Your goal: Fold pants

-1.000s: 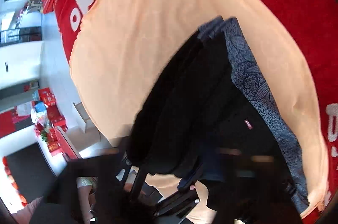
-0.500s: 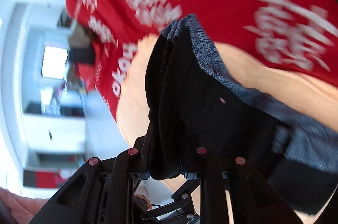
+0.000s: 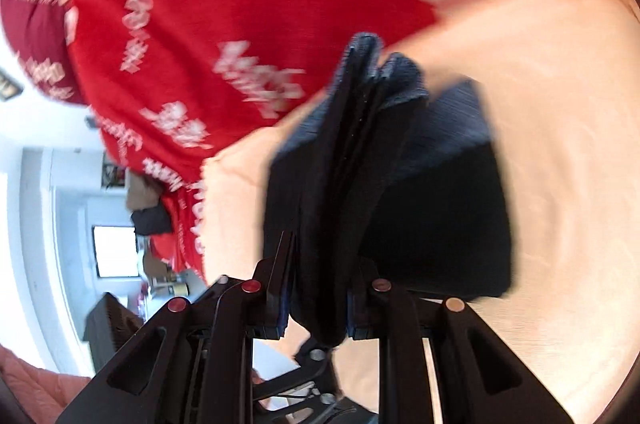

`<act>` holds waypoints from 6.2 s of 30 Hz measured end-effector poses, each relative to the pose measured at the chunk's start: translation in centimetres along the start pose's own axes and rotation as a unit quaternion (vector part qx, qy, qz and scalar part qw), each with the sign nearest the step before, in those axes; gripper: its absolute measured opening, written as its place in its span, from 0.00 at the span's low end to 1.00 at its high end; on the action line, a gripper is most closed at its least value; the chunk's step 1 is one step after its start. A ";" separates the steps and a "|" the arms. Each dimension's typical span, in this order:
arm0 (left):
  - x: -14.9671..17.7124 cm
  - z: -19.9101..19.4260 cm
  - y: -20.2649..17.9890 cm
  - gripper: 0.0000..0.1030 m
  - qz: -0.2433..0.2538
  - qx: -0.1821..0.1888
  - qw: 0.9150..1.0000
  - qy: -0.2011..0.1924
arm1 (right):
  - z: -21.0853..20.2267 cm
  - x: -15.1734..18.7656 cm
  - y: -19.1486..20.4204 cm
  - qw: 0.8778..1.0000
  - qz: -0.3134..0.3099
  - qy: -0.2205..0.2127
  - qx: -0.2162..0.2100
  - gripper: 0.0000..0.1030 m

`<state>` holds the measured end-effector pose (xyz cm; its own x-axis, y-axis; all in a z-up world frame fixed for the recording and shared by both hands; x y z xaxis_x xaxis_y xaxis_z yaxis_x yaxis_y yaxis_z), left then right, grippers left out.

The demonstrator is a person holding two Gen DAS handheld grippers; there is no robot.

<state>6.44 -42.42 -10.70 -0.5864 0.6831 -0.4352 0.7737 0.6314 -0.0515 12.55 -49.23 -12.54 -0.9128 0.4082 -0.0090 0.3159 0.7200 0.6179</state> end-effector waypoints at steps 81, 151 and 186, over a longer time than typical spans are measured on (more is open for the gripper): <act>7.7 1.4 18.1 1.00 -0.325 0.005 0.934 0.149 | 2.4 3.0 0.8 0.964 -0.065 -0.001 0.260 0.71; 14.9 -5.4 19.7 0.58 -0.356 0.179 0.914 0.075 | 1.9 9.8 -3.3 0.994 0.074 0.043 -0.066 0.41; 21.0 -10.3 14.0 0.86 -0.283 0.018 0.949 0.135 | 1.9 19.6 0.4 0.965 -0.023 0.045 0.259 0.38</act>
<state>2.52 -15.42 -11.28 -0.9471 0.3102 -0.0821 0.3209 0.9159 -0.2411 -4.67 -39.86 -14.00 -0.9403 0.3359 0.0556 0.3404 0.9293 0.1434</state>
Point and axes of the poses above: each gripper's, at about its wrist camera, not at the fingertips, and z roughly the way its jaws point, y to its left, x to its underside, the point moved 2 cm from there along z, roughly the way its jaws point, and after that the axes turned 10 degrees about x, right-handed, at the moved point
